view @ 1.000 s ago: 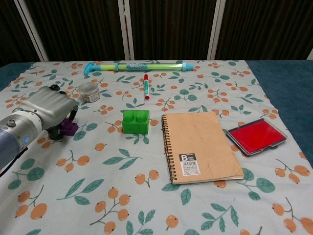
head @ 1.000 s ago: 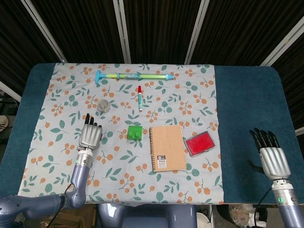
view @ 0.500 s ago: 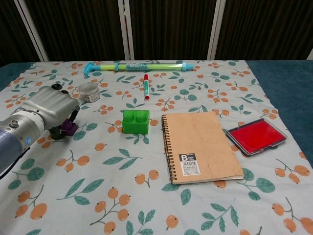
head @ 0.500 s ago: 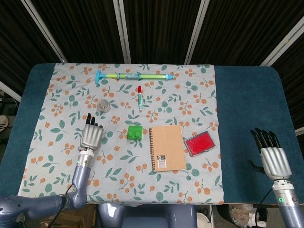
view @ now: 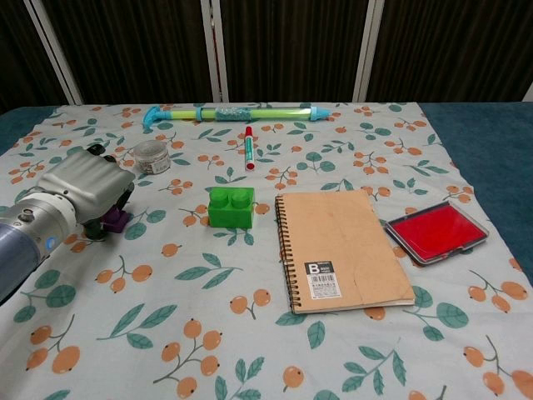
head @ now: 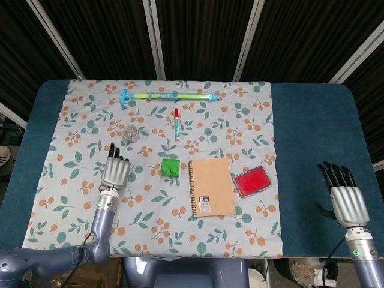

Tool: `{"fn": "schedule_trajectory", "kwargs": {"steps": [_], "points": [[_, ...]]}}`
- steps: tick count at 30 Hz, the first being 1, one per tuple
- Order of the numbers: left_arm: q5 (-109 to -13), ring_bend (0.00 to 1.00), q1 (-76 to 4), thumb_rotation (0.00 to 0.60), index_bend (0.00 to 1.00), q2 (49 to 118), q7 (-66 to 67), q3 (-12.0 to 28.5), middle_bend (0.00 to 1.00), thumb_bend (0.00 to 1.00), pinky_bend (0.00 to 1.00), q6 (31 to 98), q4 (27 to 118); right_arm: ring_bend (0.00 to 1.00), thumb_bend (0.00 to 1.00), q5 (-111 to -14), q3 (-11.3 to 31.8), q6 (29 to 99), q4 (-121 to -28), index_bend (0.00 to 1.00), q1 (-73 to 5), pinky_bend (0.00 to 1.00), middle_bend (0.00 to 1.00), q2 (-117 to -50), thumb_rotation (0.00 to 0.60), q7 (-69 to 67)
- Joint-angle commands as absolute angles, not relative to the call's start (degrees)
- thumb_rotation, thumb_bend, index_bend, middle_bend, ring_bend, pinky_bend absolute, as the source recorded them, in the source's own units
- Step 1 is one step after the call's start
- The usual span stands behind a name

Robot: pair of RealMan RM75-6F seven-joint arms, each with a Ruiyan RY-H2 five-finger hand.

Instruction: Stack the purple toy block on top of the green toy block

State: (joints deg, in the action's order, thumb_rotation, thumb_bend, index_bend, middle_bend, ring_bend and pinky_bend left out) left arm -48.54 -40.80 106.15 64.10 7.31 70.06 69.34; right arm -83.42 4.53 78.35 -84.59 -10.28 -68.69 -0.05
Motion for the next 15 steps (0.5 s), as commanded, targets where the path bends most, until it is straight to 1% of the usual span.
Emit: {"fn": "schedule_trajectory", "kwargs": {"steps": [1, 8, 15], "points": [[-48.5, 0.14, -40.7, 0.6, 0.54, 106.2, 64.3, 7.4, 0.47, 0.3, 0.0, 70.2, 69.3, 0.07, 0.22, -83.6, 4.5, 78.4, -84.6, 0.02, -10.3, 0.0, 0.06, -68.7, 0.6, -0.1], [-48.5, 0.14, -40.6, 0.6, 0.57, 106.4, 65.2, 7.5, 0.49, 0.3, 0.0, 70.7, 69.2, 0.08, 0.22, -83.7, 4.5, 78.7, -84.7, 0.02, -10.2, 0.0, 0.06, -68.6, 0.6, -0.3], [-48.9, 0.15, -40.5, 0.6, 0.57, 106.5, 65.6, 7.6, 0.51, 0.31, 0.0, 71.0, 69.0, 0.09, 0.22, -83.7, 4.5, 78.8, -84.6, 0.02, -10.1, 0.0, 0.06, -68.6, 0.6, -0.4]]}}
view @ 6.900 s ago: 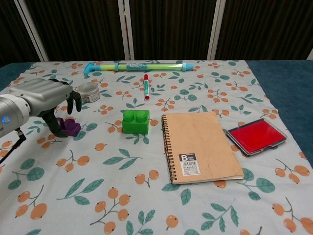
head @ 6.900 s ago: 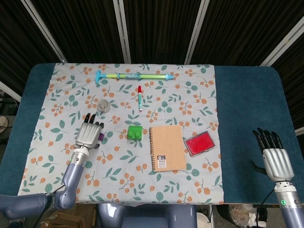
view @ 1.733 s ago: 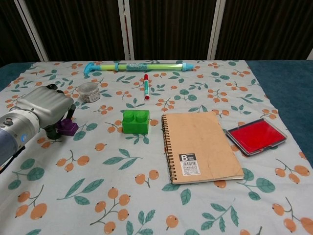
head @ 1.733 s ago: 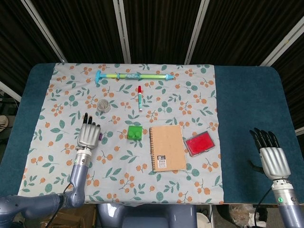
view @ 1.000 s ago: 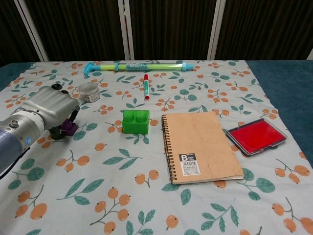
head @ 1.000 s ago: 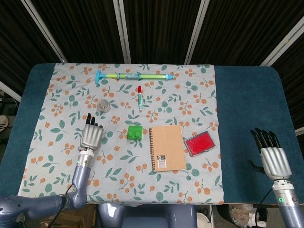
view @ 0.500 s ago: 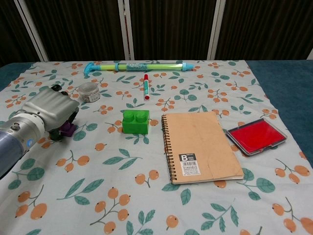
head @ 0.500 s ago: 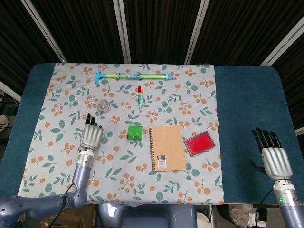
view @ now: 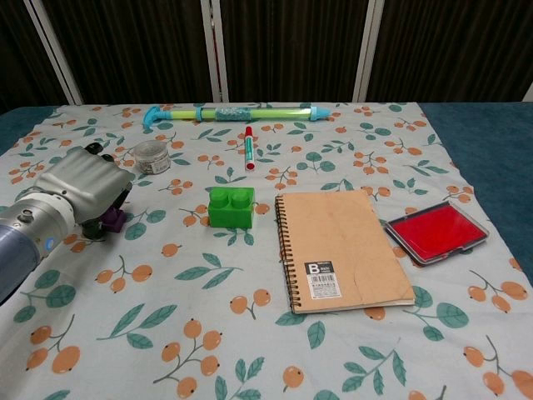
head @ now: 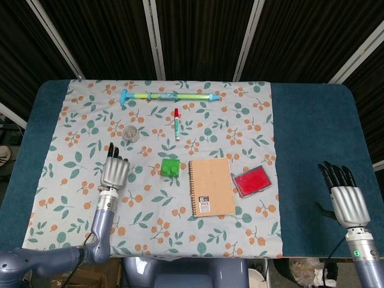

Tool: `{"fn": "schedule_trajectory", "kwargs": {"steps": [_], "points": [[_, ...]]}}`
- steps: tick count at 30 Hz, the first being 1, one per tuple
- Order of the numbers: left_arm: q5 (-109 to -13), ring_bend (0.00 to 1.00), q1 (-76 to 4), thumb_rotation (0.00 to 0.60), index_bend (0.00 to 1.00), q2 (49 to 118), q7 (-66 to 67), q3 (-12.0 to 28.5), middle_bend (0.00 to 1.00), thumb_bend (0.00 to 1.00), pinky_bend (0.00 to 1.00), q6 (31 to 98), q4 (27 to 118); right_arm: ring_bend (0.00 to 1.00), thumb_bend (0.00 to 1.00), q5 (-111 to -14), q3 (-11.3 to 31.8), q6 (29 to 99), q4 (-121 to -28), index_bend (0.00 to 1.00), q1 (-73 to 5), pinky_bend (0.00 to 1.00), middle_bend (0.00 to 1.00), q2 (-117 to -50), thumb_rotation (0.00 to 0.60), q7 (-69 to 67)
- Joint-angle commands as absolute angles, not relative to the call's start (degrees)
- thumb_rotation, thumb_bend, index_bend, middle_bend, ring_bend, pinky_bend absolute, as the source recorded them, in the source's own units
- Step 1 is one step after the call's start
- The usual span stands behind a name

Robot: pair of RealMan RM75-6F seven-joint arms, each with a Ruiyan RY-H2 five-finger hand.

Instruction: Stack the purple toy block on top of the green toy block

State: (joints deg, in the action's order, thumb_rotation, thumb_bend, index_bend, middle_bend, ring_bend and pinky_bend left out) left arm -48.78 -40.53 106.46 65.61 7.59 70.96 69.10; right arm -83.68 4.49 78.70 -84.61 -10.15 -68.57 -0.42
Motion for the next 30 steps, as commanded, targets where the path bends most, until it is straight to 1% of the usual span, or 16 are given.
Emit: {"fn": "schedule_trajectory", "kwargs": {"steps": [1, 11, 21, 25, 30], "points": [[-49.1, 0.15, -40.5, 0.6, 0.57, 106.5, 65.5, 7.6, 0.51, 0.31, 0.0, 71.1, 69.0, 0.09, 0.22, -83.6, 4.5, 78.8, -84.6, 0.02, -10.1, 0.0, 0.06, -68.6, 0.6, -0.4], [-49.0, 0.15, -40.6, 0.6, 0.56, 105.9, 65.9, 8.6, 0.51, 0.31, 0.0, 71.2, 69.1, 0.09, 0.22, -83.6, 4.6, 78.5, -84.5, 0.02, -10.2, 0.0, 0.06, -68.7, 0.6, -0.3], [-48.8, 0.15, -41.0, 0.6, 0.57, 104.5, 66.2, 10.0, 0.52, 0.32, 0.0, 71.5, 71.9, 0.09, 0.22, -83.7, 4.5, 78.6, -84.7, 0.02, -10.2, 0.0, 0.06, -68.6, 0.6, -0.1], [-48.8, 0.15, -41.2, 0.6, 0.58, 103.4, 63.7, 11.6, 0.53, 0.37, 0.0, 70.9, 75.3, 0.09, 0.22, -83.4, 4.6, 78.5, -84.8, 0.02, -10.3, 0.0, 0.06, -68.5, 0.6, 0.0], [-47.1, 0.15, -41.7, 0.6, 0.58, 100.9, 63.1, 14.1, 0.53, 0.37, 0.0, 70.9, 80.8, 0.09, 0.22, -83.5, 4.5, 78.6, -84.8, 0.02, -10.1, 0.0, 0.06, -68.6, 0.6, 0.0]]}}
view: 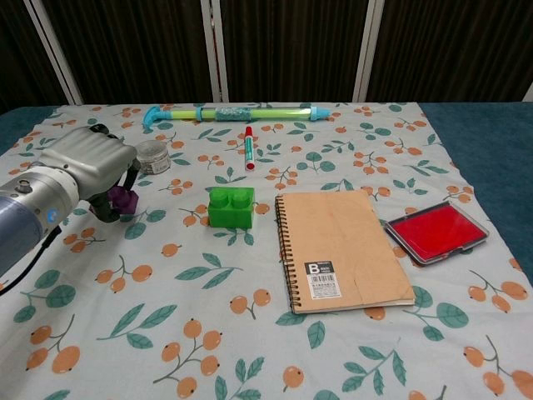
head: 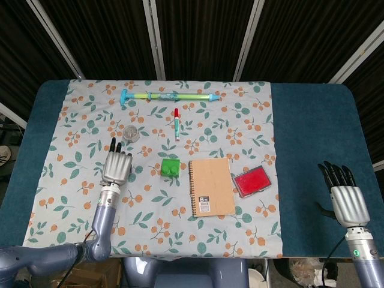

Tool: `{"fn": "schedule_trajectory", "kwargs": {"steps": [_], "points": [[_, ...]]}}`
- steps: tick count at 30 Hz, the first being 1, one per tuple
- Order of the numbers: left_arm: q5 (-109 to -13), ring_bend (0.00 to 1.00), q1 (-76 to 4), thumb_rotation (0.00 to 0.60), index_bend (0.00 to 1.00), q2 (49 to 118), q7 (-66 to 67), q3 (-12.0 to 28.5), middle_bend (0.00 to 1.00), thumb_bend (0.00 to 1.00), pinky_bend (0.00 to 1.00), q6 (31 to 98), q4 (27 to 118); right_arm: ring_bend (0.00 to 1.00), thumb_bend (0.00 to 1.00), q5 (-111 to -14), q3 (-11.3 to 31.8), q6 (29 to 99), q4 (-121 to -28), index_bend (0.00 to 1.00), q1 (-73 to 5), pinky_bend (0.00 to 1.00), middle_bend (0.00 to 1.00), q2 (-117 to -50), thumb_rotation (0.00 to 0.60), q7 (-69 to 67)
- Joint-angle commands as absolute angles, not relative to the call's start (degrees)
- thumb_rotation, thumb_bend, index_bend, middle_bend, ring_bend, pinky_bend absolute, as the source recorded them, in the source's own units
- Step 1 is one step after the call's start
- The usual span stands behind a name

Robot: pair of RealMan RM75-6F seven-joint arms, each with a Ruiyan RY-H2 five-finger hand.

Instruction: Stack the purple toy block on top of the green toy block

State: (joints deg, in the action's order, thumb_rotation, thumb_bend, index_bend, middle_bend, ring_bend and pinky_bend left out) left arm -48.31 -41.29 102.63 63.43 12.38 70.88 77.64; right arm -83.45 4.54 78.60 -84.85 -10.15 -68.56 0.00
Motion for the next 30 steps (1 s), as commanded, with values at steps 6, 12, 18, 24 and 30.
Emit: {"fn": "schedule_trajectory", "kwargs": {"steps": [6, 12, 18, 24, 30], "points": [[-41.8, 0.15, -42.4, 0.6, 0.58, 97.9, 62.0, 19.0, 0.53, 0.35, 0.0, 70.6, 87.9, 0.09, 0.22, -83.7, 4.4, 78.5, -84.9, 0.02, -10.2, 0.0, 0.06, -68.7, 0.6, 0.3], [-36.4, 0.15, -45.0, 0.6, 0.58, 95.8, 65.8, 21.1, 0.53, 0.35, 0.0, 71.5, 93.1, 0.09, 0.22, -83.5, 4.4, 78.3, -85.0, 0.02, -10.3, 0.0, 0.06, -68.9, 0.6, 0.8], [-32.5, 0.15, -48.6, 0.6, 0.6, 96.3, 71.5, 22.0, 0.53, 0.35, 0.0, 75.2, 95.4, 0.09, 0.22, -83.2, 4.5, 78.1, -84.9, 0.02, -10.3, 0.0, 0.06, -68.8, 0.6, 0.8], [-29.3, 0.15, -54.1, 0.6, 0.6, 97.2, 80.4, 23.3, 0.53, 0.35, 0.0, 80.6, 97.5, 0.09, 0.22, -83.1, 4.5, 77.8, -85.0, 0.02, -10.4, 0.0, 0.06, -68.7, 0.6, 0.7], [-27.5, 0.15, -58.8, 0.6, 0.6, 99.2, 84.1, 25.0, 0.53, 0.35, 0.0, 83.1, 99.0, 0.09, 0.22, -83.0, 4.5, 78.0, -85.1, 0.02, -10.3, 0.0, 0.06, -68.5, 0.6, 0.1]]}}
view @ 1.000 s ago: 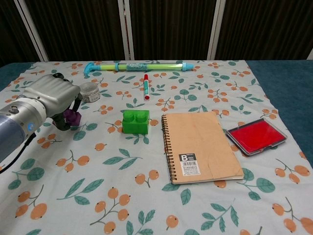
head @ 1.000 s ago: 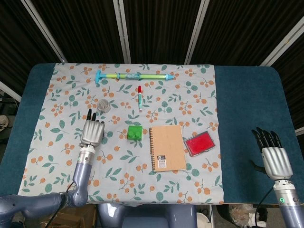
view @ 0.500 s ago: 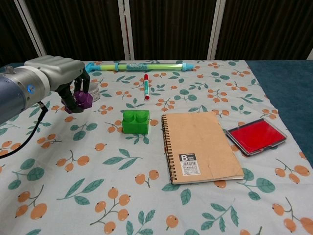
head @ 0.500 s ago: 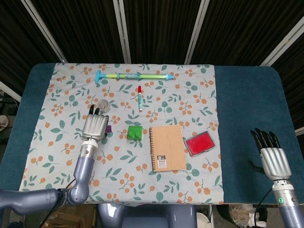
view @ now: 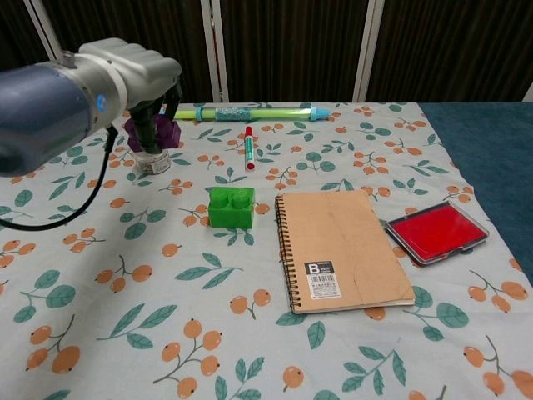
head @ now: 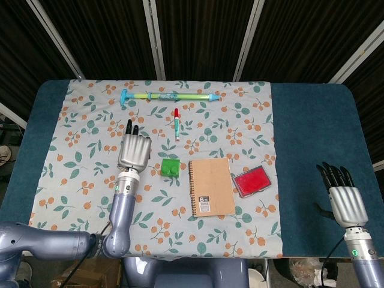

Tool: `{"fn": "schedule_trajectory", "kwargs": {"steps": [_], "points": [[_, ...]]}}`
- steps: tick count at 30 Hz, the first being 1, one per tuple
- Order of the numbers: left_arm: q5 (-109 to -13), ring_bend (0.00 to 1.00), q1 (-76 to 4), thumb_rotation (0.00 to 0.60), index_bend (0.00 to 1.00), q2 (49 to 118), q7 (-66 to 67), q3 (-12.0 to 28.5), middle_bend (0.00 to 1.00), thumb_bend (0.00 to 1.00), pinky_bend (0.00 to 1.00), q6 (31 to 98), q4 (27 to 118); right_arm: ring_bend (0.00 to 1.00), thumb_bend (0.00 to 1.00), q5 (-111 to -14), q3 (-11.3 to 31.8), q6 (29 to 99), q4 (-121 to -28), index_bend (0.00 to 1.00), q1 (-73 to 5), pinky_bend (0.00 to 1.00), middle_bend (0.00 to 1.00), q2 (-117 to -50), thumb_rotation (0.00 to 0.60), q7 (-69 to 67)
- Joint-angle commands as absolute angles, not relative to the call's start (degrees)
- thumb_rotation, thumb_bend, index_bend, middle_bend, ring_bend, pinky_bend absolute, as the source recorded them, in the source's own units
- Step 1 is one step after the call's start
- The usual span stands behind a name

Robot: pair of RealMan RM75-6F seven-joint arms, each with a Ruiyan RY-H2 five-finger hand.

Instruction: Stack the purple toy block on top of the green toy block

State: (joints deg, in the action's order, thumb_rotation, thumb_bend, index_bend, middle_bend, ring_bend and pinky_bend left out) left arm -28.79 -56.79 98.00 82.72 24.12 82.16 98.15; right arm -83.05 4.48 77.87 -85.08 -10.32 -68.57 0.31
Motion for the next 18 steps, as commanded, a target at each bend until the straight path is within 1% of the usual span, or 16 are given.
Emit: {"fn": "schedule_trajectory", "kwargs": {"steps": [1, 8, 18], "points": [[-26.9, 0.15, -59.2, 0.6, 0.6, 99.4, 84.4, 25.2, 0.53, 0.35, 0.0, 83.2, 99.1, 0.09, 0.22, -82.9, 4.6, 78.0, -85.1, 0.02, -10.2, 0.0, 0.06, -68.4, 0.6, 0.0], [-23.6, 0.15, -62.4, 0.6, 0.6, 102.3, 85.8, 24.7, 0.54, 0.35, 0.0, 83.8, 97.0, 0.09, 0.22, -82.9, 4.5, 77.9, -84.9, 0.02, -10.2, 0.0, 0.06, -68.1, 0.6, -0.9], [-22.6, 0.15, -64.7, 0.6, 0.6, 104.4, 86.3, 23.4, 0.54, 0.35, 0.0, 85.3, 94.2, 0.09, 0.22, -82.7, 4.6, 77.5, -84.8, 0.02, -10.3, 0.0, 0.06, -68.3, 0.6, -0.7]]}}
